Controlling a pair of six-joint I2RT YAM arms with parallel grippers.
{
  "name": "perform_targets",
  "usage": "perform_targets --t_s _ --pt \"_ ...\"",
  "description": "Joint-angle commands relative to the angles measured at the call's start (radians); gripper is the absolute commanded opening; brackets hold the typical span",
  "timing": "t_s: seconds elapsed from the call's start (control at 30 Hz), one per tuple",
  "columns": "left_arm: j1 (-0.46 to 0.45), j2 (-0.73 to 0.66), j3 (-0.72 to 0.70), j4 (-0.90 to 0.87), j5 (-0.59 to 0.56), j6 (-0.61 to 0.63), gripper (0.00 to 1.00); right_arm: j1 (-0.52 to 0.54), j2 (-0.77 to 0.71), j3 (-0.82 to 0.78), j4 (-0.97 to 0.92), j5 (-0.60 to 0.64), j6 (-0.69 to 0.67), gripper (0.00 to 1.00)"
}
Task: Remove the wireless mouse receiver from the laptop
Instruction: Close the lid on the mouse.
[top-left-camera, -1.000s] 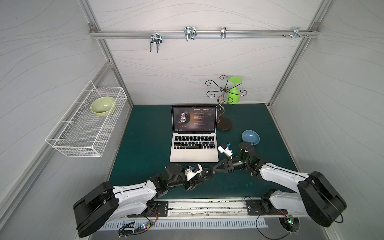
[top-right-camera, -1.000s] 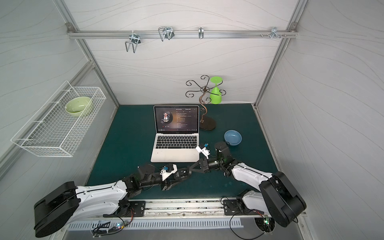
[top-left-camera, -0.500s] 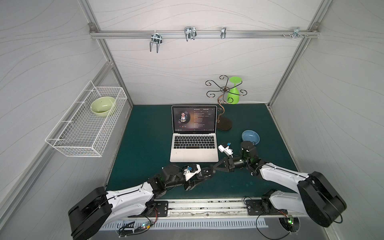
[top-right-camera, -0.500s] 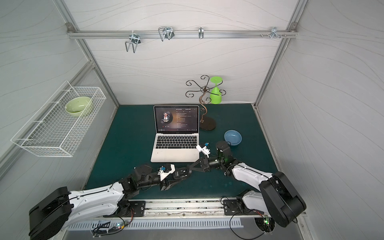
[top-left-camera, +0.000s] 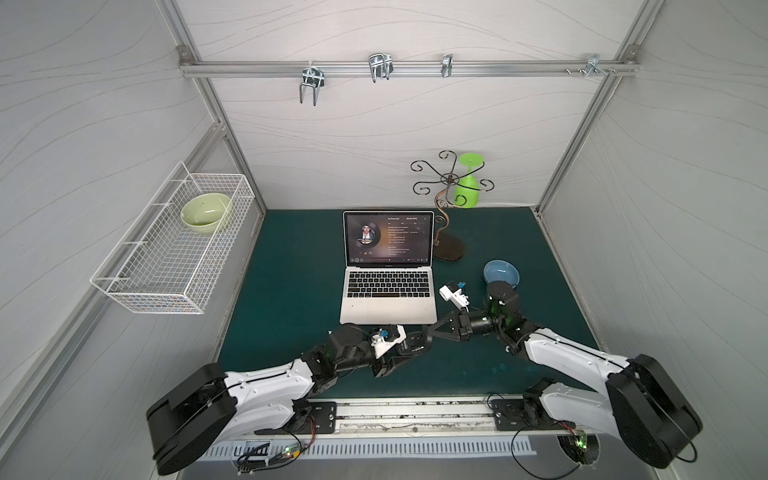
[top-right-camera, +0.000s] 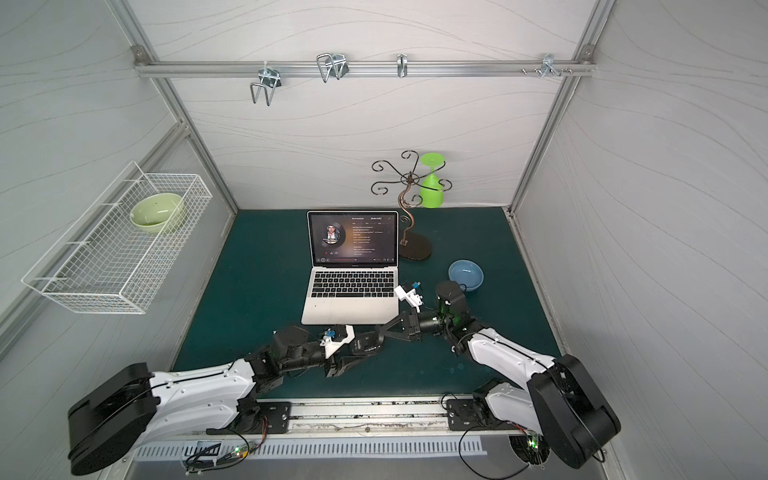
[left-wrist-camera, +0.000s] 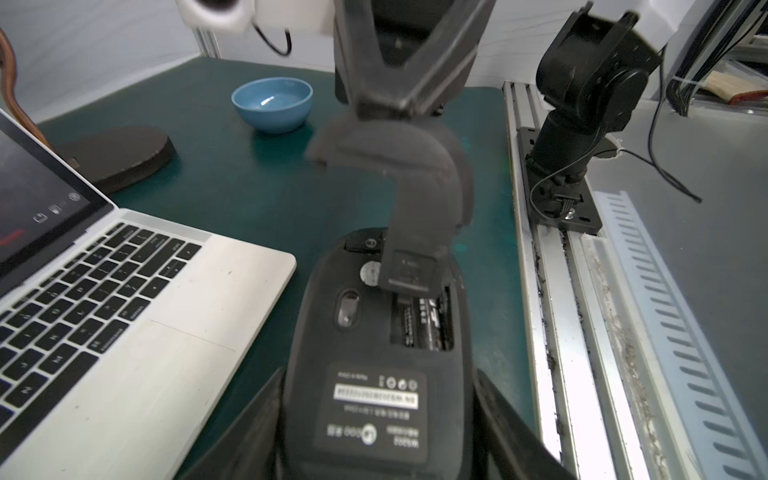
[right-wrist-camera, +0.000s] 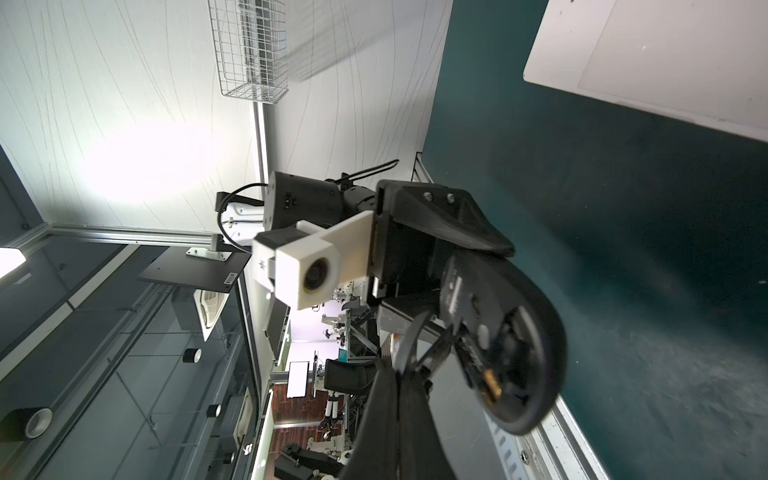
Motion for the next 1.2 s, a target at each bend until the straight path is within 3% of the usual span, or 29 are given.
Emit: perform_targets --t_s 0.0,0.17,0.37,0.53,0.6,0.63,1.17 --pt "-0.002 0.158 0.043 0.132 -0.007 -0.006 0.0 -0.012 -0.044 0.015 -0.101 0.013 -0.084 0.0" --pt "-0.008 0.381 0.056 0.329 -0.004 -0.051 0.0 -0.042 -0.042 -0.038 -0.083 0.003 -0.1 0.0" --pt "-0.017 0.536 0.049 0.462 -0.007 -0.075 0.0 -0.051 0.007 -0.093 -0.042 0.002 -0.132 0.0" --pt "-0.017 0.561 0.027 0.48 -0.016 -0.088 0.0 -0.062 0.122 -0.122 0.038 -0.002 -0.145 0.0" --pt "-0.018 0.555 0.017 0.475 -0.034 -0.091 0.14 -0.066 0.153 -0.123 0.062 0.003 -0.149 0.0" --pt "-0.018 0.548 0.014 0.467 -0.034 -0.087 0.15 -0.069 0.167 -0.12 0.062 0.005 -0.157 0.0" --pt "-0.017 0.541 0.024 0.426 -0.02 -0.058 0.11 -0.084 0.314 -0.083 0.117 0.032 -0.181 0.0"
